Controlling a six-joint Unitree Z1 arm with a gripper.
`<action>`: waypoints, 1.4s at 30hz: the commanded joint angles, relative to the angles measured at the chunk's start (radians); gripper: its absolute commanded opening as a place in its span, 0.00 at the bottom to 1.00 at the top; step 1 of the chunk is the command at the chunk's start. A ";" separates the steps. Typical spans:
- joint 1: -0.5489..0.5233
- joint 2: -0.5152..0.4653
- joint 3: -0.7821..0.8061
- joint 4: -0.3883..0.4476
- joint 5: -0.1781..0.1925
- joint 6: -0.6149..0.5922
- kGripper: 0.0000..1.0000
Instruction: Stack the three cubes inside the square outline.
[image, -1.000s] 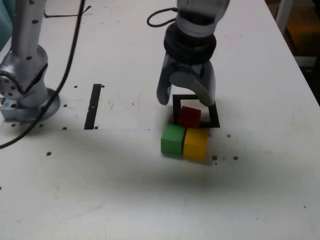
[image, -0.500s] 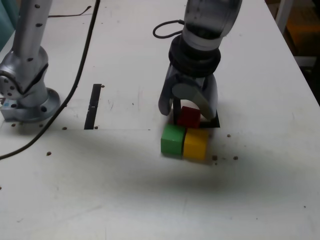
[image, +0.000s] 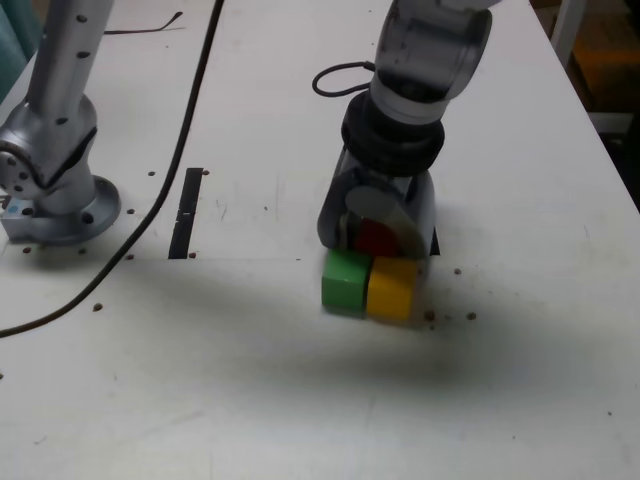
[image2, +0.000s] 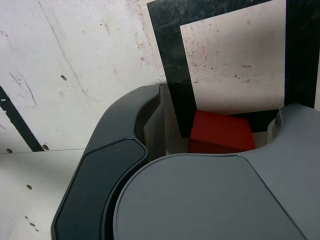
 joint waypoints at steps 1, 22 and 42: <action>-0.001 0.002 0.003 -0.002 0.003 0.001 0.71; 0.016 -0.009 -0.041 -0.026 0.123 0.001 0.25; 0.121 0.003 -0.097 0.044 0.075 -0.013 0.24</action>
